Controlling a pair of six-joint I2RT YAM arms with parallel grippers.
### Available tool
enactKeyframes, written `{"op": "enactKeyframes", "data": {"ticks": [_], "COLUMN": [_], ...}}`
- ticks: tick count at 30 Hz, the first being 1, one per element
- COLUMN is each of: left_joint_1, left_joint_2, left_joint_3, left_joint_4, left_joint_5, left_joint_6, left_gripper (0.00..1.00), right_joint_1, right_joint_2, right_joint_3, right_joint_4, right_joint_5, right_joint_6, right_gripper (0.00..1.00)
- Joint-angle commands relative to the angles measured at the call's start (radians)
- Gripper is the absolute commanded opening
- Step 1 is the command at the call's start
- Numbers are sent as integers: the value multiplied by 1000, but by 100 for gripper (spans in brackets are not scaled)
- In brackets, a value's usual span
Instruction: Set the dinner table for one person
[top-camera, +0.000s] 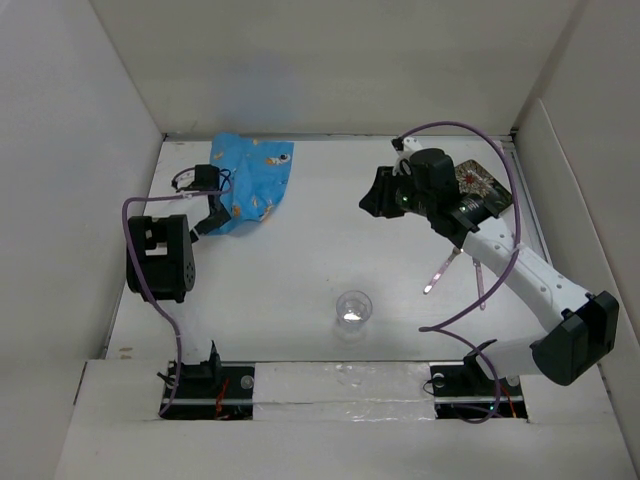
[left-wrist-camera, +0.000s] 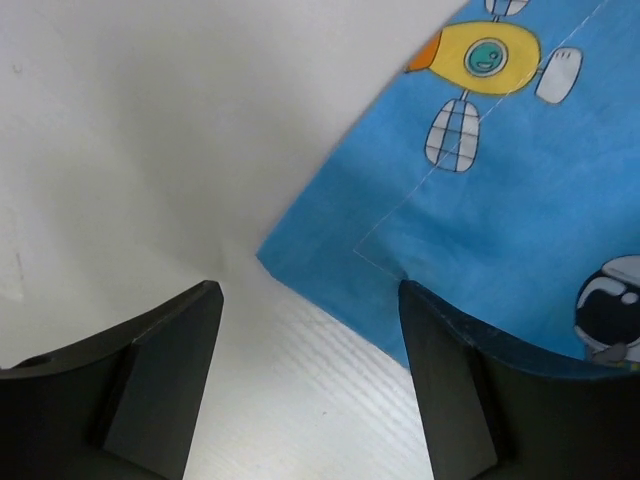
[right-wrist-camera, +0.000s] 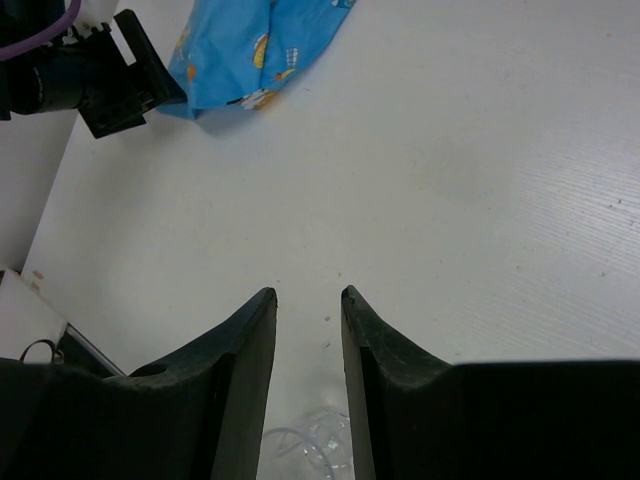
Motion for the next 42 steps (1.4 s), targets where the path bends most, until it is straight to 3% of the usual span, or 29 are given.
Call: {"op": "enactKeyframes", "data": {"ticks": [1,5,6,7,10,15,16,17,23,28,31,32,35,39,42], "left_joint_1": [-1,-1,-1,-1,-1,-1,-1,-1,-54,-207,-253,-254,-254,-254,-254], "left_joint_2": [62,108,106,106,93,73,71,63,-91,-263,-381,-422,-464,-559,-660], "left_joint_3": [63,84,67,67,24,-11,-11,-11,78,207,292,318,449,558,505], "left_joint_4": [-14,-20,-12,-12,8,15,12,6,-21,-112,-135,-141,-173,-176,-187], "left_joint_5": [0,0,-5,-9,-6,-34,-36,-31,81,154,176,190,237,232,140], "left_joint_6": [-9,-3,-2,-2,1,14,12,9,49,63,64,63,53,53,70], "left_gripper": [68,54,44,44,27,11,2,0,0,0,0,0,0,0,0], "right_joint_1": [5,14,14,14,14,-16,-16,-16,-35,-55,-55,-55,-66,-66,-66], "right_joint_2": [-29,-29,-32,-32,-38,-40,-43,-41,-40,-15,0,3,20,66,113], "right_joint_3": [2,8,4,4,2,9,9,9,1,-11,-1,5,36,88,107], "right_joint_4": [35,26,29,29,32,35,34,35,47,71,81,87,95,84,92], "right_joint_5": [-5,0,3,3,6,-3,-8,-17,-51,-72,-60,-42,-25,-16,16], "right_joint_6": [-11,-6,-3,-3,-3,-3,-3,-3,11,52,70,75,92,112,124], "right_gripper": [38,37,38,38,38,38,37,37,37,40,50,59,71,79,80]}}
